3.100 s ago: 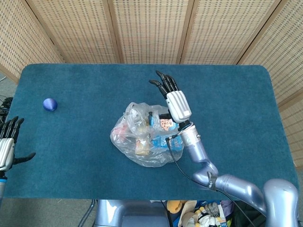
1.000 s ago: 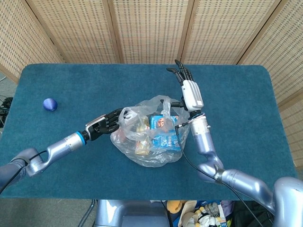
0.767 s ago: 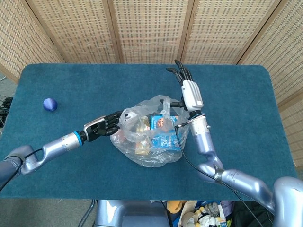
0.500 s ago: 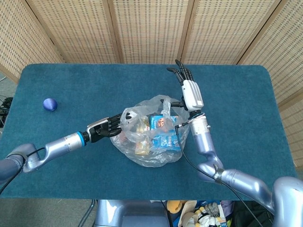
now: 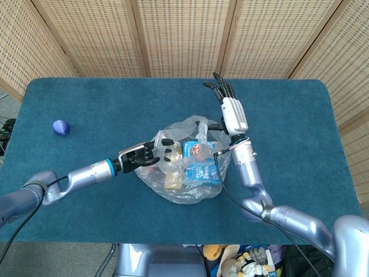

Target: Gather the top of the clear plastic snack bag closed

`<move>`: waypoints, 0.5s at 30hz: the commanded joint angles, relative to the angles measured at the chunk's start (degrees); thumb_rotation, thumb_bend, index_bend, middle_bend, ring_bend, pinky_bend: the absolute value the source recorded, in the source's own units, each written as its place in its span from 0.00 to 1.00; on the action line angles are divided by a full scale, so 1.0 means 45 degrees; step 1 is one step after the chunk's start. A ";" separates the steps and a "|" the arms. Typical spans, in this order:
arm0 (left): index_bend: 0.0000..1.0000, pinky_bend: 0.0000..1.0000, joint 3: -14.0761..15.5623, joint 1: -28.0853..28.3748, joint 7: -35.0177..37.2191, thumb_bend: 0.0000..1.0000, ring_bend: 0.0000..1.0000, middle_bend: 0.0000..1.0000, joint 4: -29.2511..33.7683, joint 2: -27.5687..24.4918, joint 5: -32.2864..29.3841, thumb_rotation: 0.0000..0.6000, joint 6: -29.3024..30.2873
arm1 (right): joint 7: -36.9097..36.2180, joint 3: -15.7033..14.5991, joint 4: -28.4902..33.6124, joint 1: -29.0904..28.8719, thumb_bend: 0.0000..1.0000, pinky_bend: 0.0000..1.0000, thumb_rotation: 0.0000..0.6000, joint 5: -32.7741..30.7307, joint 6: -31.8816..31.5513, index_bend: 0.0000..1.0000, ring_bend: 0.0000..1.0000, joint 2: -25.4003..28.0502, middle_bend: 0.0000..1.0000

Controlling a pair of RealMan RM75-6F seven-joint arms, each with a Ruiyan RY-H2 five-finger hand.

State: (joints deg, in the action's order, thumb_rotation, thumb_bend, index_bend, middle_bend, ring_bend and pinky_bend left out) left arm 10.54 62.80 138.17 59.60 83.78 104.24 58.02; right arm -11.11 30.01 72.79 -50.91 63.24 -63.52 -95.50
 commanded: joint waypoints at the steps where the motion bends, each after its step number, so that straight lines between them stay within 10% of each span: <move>1: 0.13 0.15 -0.0112 0.0045 0.0141 0.50 0.07 0.02 -0.0219 0.0259 -0.0107 1.00 0.0350 | -0.0053 -0.0031 -0.0047 -0.0002 0.00 0.00 1.00 0.0011 0.0015 0.18 0.00 -0.0027 0.00; 15: 0.23 0.17 -0.0849 0.0092 -0.0699 0.47 0.12 0.10 -0.0433 0.1114 -0.1353 0.85 0.0190 | -0.0293 -0.0090 0.0022 -0.0009 0.00 0.00 1.00 0.0107 0.0012 0.18 0.00 -0.0017 0.00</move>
State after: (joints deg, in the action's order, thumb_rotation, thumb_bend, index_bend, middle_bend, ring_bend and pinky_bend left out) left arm 7.02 63.26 135.49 57.55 88.48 98.67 59.27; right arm -12.43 29.61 72.89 -50.95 63.73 -63.47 -95.58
